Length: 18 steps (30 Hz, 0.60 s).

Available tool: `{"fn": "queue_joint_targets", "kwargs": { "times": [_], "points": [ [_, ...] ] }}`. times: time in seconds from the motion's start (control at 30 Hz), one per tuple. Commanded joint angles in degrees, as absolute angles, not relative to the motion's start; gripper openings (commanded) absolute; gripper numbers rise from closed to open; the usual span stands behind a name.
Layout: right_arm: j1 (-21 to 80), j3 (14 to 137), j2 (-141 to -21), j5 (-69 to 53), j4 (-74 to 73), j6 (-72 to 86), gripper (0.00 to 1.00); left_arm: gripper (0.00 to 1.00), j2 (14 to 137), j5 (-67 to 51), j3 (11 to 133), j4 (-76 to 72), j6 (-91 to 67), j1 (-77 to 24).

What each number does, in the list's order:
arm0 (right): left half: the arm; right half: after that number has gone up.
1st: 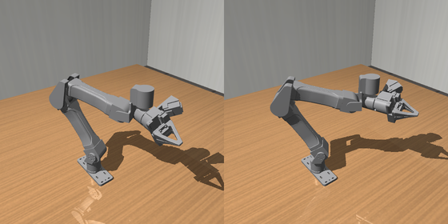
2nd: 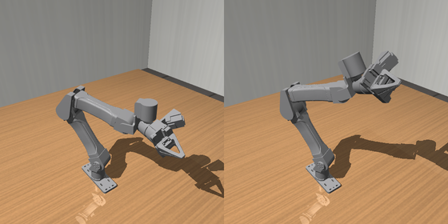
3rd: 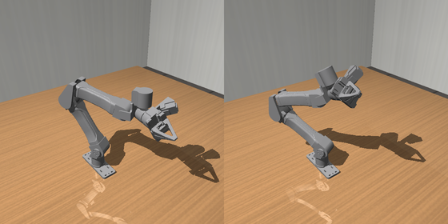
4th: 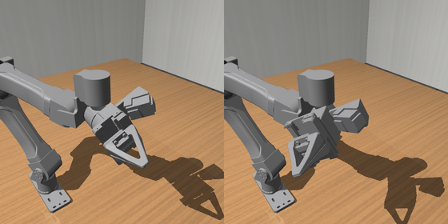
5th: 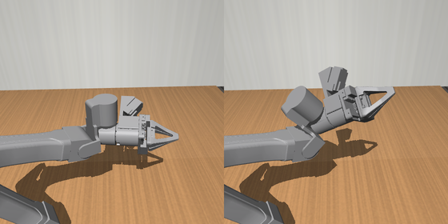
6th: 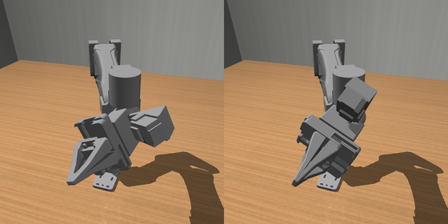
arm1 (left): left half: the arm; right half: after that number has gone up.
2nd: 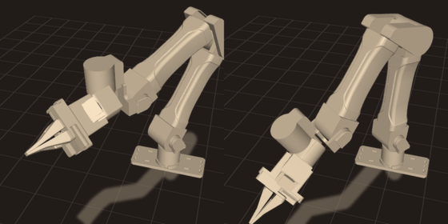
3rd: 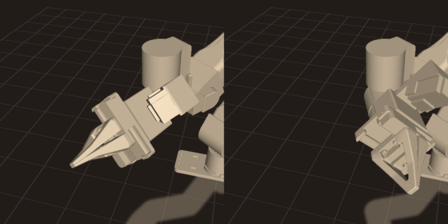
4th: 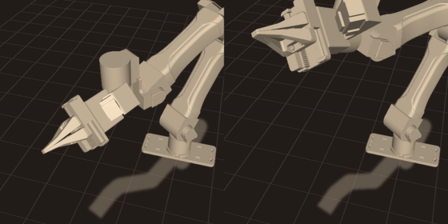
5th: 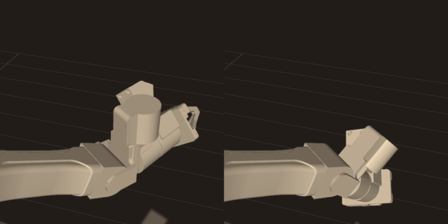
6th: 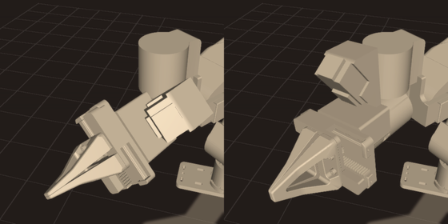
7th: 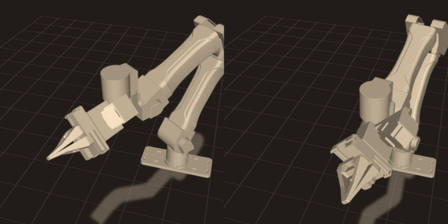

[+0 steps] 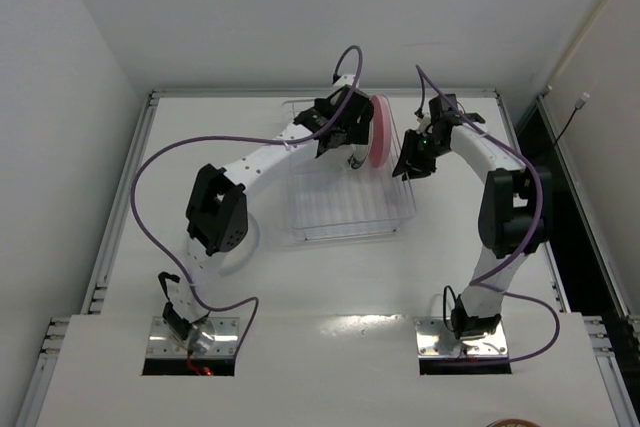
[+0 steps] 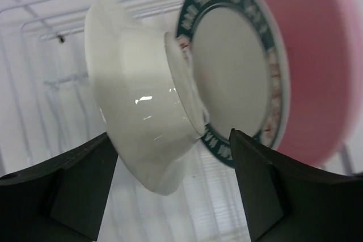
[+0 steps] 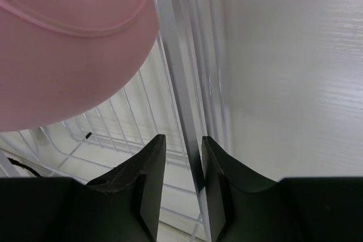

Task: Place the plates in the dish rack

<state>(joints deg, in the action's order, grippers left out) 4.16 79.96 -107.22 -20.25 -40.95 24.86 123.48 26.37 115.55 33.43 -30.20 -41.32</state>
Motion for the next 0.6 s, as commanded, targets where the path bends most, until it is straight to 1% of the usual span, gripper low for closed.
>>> {"fn": "queue_joint_targets", "kwargs": {
  "times": [0.0, 0.03, 0.07, 0.1, 0.17, 0.4, 0.43, 0.47, 0.57],
  "points": [
    [4.66, 80.95, -105.21, -22.59, -39.02, 25.4, 0.3, 0.74, 118.74, 18.3, 115.66, 24.09, -31.89, -41.23],
    [4.66, 80.95, -105.21, -22.59, -39.02, 25.4, 0.3, 0.72, 118.74, 15.24, 115.66, 23.04, -32.51, -41.22],
    [4.66, 80.95, -105.21, -22.59, -39.02, 25.4, 0.3, 0.68, 119.26, 13.99, 115.66, 21.03, -33.04, -41.22],
    [4.66, 80.95, -105.21, -22.59, -39.02, 25.4, 0.3, 0.67, 119.27, 12.58, 115.66, 19.96, -33.05, -41.22],
    [4.66, 80.42, -105.21, -23.12, -39.02, 25.4, 0.3, 0.67, 119.27, 9.34, 115.66, 17.59, -34.27, -41.22],
    [4.66, 80.42, -105.21, -23.64, -38.5, 25.4, 0.3, 0.68, 119.79, 3.7, 115.66, 16.0, -34.8, -41.22],
    [4.66, 80.42, -105.21, -24.25, -38.5, 25.4, 0.3, 0.7, 119.79, 2.3, 115.66, 15.13, -34.2, -41.22],
    [4.66, 80.42, -105.21, -24.26, -38.5, 25.4, 0.3, 0.7, 119.79, -1.72, 115.66, 13.29, -34.19, -40.7],
    [4.66, 80.42, -105.21, -24.79, -37.97, 25.4, 0.3, 0.7, 121.19, -5.88, 115.66, 11.69, -35.77, -40.69]
  ]
}}
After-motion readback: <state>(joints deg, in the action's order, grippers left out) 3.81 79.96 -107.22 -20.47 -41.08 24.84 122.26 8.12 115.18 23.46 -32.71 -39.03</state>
